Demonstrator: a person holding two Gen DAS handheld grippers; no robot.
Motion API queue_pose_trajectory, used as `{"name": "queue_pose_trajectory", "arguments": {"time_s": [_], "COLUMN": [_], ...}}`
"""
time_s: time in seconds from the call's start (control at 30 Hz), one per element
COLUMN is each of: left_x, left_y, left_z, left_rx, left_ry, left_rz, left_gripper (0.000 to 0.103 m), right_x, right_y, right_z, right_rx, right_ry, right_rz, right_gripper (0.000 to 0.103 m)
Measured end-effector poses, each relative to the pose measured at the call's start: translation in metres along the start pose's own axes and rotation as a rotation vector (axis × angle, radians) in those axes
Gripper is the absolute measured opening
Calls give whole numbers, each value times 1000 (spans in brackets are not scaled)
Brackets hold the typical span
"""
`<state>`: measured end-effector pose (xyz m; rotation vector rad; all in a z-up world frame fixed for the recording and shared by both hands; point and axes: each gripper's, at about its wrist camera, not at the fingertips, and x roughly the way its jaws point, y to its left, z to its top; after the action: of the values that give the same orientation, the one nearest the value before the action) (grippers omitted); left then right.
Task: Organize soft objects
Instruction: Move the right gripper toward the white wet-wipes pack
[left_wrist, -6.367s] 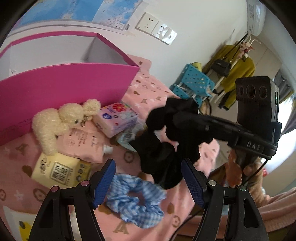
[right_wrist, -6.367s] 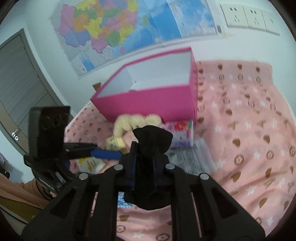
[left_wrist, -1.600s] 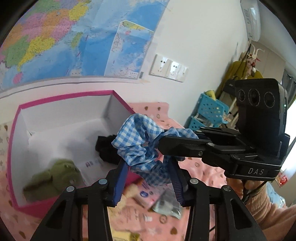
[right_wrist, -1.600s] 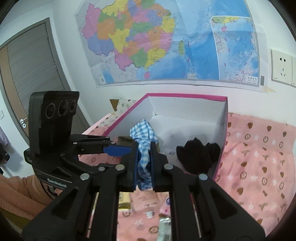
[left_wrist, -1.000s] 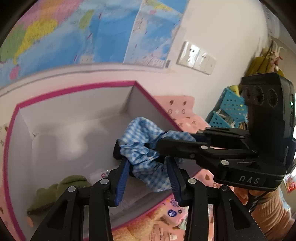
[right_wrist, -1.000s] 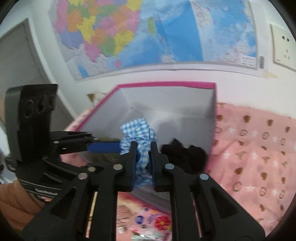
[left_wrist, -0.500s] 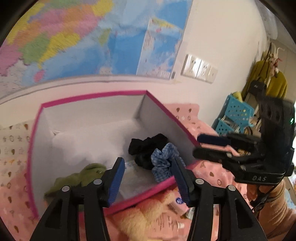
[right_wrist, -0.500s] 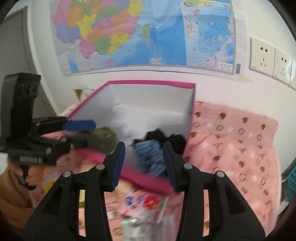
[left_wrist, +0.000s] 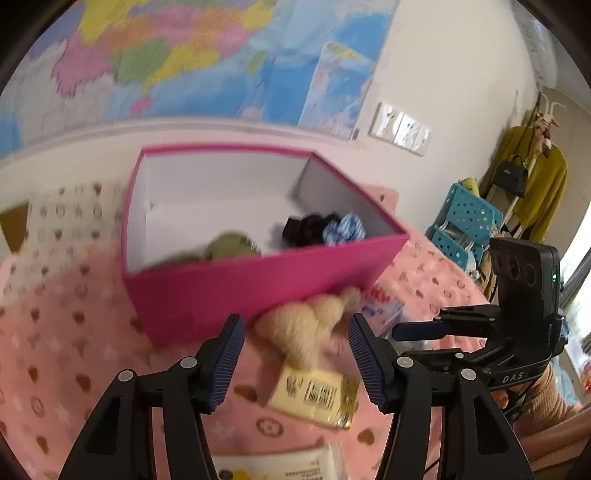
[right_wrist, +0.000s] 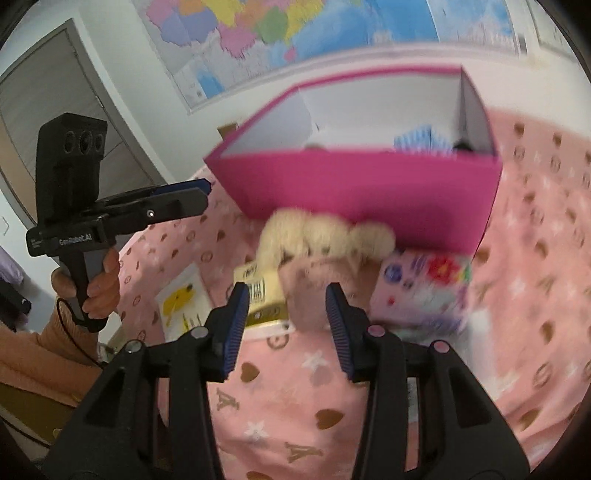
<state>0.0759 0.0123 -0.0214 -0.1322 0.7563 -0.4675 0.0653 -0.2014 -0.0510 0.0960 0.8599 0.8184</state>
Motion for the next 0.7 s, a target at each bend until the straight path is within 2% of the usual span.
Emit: {"name": "queue_pose_trajectory", "arguments": {"time_s": [0.23,0.33,0.57,0.7], "left_x": [11,8,-15,-23], "left_y": [5,7,33,50], "left_z": [-22,-32,-57,-74], "left_rx": [-30,-34,-70,-122], "left_ry": [54,63,109,144], "left_rz": [-5,13,90,103], "left_gripper": [59,59,59,59], "right_x": [9,12,35,53], "right_y": [-2,9,43,52], "right_z": [-7,-12,-33,-39], "right_rx": [56,46,-2,-4], "right_ry": [12,32,136,181], "right_rz": [20,64,179,204], "right_gripper": [45,45,45,45]}}
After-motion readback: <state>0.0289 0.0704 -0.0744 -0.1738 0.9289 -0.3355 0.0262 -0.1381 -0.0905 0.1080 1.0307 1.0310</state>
